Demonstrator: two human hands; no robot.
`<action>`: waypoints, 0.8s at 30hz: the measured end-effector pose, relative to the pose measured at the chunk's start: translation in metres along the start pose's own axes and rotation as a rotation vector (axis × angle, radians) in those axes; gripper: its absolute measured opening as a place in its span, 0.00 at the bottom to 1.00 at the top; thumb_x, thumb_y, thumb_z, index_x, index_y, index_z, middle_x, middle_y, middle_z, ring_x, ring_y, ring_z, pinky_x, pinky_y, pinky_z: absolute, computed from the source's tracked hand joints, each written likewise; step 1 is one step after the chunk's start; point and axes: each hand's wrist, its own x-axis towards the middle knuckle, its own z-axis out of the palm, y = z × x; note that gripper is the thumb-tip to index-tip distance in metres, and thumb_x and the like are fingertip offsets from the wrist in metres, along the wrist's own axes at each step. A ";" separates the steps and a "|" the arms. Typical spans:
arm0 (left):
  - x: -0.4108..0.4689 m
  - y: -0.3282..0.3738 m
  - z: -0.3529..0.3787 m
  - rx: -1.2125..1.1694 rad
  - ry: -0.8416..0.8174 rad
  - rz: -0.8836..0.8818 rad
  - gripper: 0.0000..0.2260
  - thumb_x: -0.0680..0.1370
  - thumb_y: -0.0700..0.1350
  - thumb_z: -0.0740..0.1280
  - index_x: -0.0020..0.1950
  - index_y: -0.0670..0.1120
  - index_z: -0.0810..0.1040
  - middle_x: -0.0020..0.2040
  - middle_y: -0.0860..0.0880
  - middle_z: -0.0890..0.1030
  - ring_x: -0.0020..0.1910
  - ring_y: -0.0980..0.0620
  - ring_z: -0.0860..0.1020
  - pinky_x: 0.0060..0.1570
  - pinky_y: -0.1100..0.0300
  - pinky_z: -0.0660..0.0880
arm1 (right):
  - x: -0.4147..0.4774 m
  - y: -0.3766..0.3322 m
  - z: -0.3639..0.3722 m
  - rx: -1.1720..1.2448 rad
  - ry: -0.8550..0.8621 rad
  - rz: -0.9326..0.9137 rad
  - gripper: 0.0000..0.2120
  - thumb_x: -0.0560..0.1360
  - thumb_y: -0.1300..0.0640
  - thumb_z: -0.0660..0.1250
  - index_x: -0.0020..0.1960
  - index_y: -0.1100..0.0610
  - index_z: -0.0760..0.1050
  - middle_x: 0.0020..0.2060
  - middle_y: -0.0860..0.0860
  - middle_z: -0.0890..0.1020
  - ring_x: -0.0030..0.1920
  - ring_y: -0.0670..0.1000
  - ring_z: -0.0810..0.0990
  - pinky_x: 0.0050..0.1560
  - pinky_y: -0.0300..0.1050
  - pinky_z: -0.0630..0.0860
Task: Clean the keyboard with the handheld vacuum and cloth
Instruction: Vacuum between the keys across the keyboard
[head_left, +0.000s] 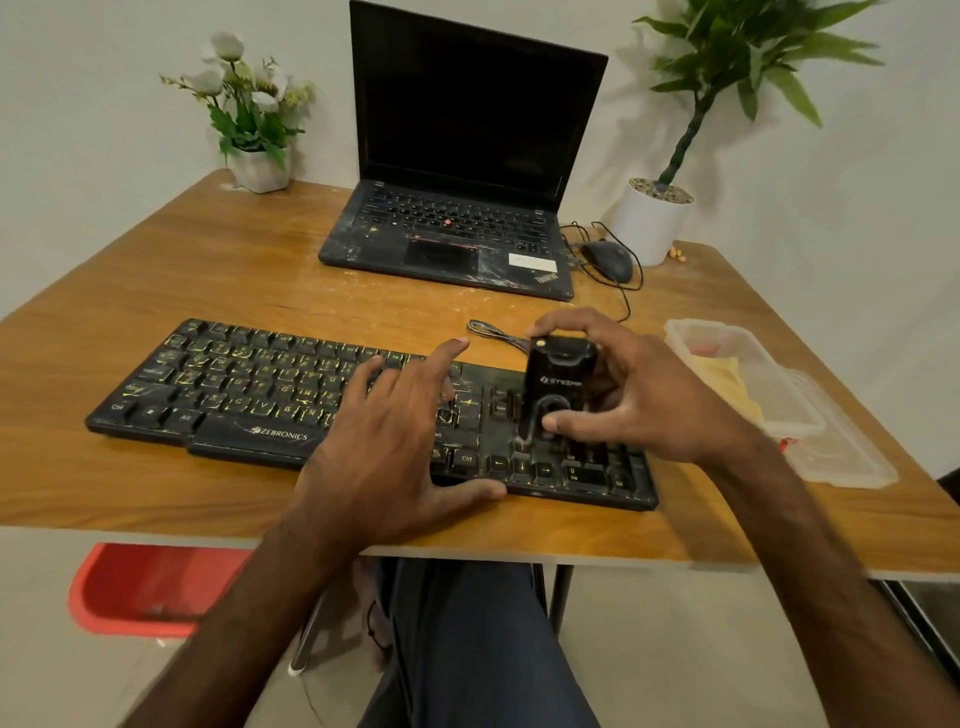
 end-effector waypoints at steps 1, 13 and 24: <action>0.000 0.000 0.000 -0.001 -0.001 0.004 0.52 0.68 0.79 0.58 0.80 0.46 0.50 0.58 0.49 0.77 0.56 0.49 0.78 0.72 0.40 0.63 | 0.000 0.004 -0.001 -0.071 0.063 0.006 0.33 0.69 0.59 0.78 0.69 0.44 0.68 0.56 0.48 0.80 0.53 0.48 0.84 0.45 0.48 0.84; 0.000 0.001 -0.001 -0.015 -0.014 0.005 0.52 0.68 0.79 0.59 0.80 0.47 0.50 0.59 0.50 0.77 0.58 0.48 0.77 0.73 0.38 0.62 | 0.020 0.016 0.005 -0.324 0.275 -0.002 0.33 0.72 0.57 0.76 0.72 0.44 0.66 0.59 0.49 0.80 0.53 0.45 0.82 0.50 0.46 0.83; 0.001 0.001 -0.001 -0.034 -0.021 -0.003 0.51 0.68 0.79 0.58 0.80 0.48 0.50 0.59 0.49 0.77 0.58 0.48 0.77 0.73 0.39 0.61 | -0.003 0.011 -0.002 -0.317 0.271 0.013 0.33 0.72 0.57 0.76 0.71 0.43 0.66 0.56 0.48 0.81 0.51 0.46 0.83 0.46 0.49 0.84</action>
